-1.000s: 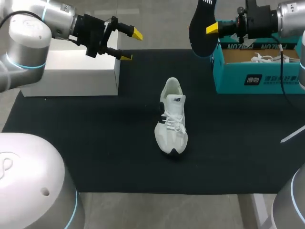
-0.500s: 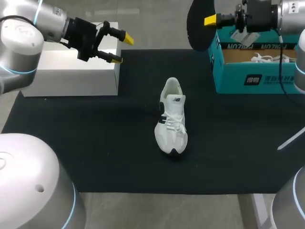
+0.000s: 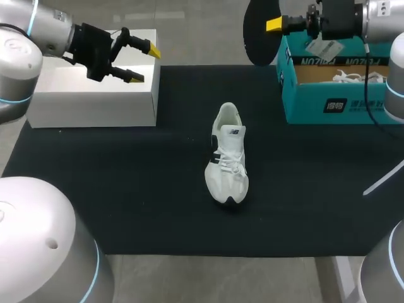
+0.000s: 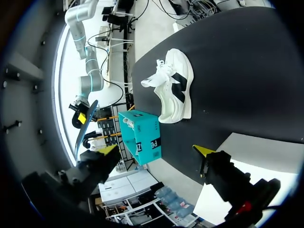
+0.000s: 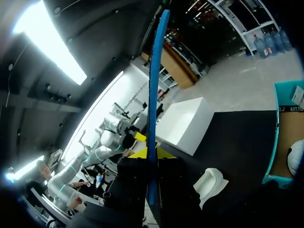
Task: Take the shoe out of the shoebox, open the shoe tongue, remove and reinsert the insole, then place the shoe into the shoebox
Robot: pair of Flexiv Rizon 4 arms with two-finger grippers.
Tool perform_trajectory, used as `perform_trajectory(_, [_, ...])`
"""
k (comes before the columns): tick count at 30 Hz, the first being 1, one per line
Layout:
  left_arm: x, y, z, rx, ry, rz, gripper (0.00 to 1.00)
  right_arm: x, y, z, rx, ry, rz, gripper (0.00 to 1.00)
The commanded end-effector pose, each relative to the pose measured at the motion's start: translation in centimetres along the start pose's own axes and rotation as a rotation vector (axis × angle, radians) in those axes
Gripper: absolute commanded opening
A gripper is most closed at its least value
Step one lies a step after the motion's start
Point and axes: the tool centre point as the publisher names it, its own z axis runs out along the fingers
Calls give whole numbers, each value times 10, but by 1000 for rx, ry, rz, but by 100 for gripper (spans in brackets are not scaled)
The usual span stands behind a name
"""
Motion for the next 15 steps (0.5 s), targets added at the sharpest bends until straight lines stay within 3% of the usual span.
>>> perform_trajectory(1, [7, -5, -6, -41, 4, -6, 100, 0, 2, 0, 3, -4, -2, 0])
perform_trajectory(5, [6, -2, -13, -92, -22, -64, 100, 1, 2, 0, 1, -7, -3, 0])
perform_trajectory(15, [15, -11, -23, -61, -8, -54, 100, -1, 0, 3, 1, -6, 6, 0])
